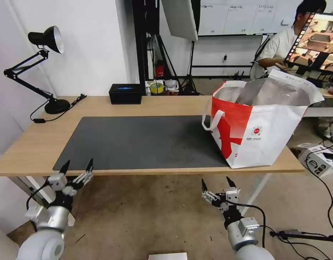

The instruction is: Pick up the trash from the table and place it into the takeout bag.

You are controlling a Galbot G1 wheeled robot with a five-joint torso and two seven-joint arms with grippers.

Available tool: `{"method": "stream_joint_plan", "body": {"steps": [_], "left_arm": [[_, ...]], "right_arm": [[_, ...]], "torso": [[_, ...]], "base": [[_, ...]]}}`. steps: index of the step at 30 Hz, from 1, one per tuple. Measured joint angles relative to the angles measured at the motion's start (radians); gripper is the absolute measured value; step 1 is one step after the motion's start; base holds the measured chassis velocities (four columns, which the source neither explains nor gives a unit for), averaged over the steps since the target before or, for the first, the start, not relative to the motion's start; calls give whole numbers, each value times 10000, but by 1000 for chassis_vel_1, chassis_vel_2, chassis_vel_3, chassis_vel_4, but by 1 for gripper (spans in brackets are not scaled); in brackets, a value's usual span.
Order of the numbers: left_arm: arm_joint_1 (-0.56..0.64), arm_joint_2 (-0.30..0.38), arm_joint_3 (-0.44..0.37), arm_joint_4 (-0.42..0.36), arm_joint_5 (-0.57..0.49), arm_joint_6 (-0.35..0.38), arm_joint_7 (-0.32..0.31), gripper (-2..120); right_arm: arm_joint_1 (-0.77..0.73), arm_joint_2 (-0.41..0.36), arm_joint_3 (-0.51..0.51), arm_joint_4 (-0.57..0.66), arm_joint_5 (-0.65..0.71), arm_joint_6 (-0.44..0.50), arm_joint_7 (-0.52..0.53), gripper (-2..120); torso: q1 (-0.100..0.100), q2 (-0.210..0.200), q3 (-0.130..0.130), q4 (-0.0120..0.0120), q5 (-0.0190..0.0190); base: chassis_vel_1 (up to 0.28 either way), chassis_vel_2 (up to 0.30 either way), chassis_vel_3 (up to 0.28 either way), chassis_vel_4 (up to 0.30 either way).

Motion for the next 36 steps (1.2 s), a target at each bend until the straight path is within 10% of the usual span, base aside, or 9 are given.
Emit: {"method": "stream_joint_plan", "body": {"steps": [36], "left_arm": [[620,-330,-134,120,107,-243,462,100]], "right_arm": [[0,0,0,0,0,0,0,100]], "torso": [[1,-1,0,-1,0]], "base": [[0,0,0,0]]}}
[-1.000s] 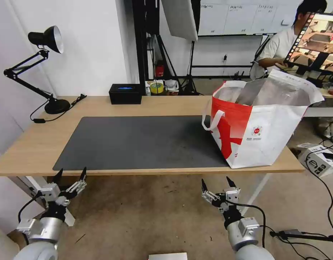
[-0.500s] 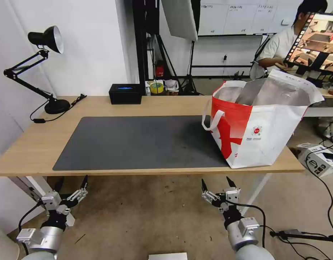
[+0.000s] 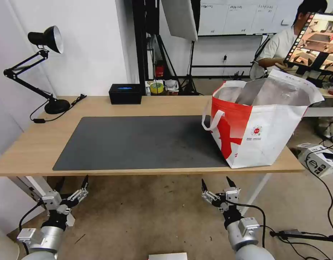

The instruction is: Pick up the trash from the table and place it into the takeout bag.

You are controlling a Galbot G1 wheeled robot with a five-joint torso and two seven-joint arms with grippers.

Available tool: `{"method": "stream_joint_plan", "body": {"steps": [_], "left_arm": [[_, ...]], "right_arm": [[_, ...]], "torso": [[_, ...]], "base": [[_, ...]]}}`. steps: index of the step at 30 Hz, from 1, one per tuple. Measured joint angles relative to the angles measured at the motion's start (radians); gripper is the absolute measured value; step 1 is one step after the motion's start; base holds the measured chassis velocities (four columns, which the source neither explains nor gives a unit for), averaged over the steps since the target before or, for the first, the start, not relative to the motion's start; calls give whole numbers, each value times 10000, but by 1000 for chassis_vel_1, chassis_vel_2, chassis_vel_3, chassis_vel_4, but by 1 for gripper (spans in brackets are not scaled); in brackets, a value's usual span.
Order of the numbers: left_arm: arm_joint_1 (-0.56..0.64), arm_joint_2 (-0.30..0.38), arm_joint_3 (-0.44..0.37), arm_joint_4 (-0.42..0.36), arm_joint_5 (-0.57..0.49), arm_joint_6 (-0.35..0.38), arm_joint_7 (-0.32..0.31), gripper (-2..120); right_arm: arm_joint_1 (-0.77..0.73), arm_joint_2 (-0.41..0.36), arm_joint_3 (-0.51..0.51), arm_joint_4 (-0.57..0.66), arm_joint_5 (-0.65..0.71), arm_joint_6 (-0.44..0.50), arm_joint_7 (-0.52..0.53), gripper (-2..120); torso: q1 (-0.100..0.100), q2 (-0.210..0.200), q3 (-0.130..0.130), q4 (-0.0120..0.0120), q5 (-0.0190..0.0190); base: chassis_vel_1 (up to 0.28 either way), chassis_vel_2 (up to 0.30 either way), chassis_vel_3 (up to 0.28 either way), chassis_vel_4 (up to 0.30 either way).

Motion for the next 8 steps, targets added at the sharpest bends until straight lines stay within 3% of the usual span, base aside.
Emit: {"method": "stream_joint_plan", "body": {"steps": [8], "left_arm": [[-4,5,6,1,-2,5,-4,100]], "right_arm": [[0,0,0,-1,0,0,0,100]], "torso": [[0,0,0,0,0]], "base": [[0,0,0,0]]}}
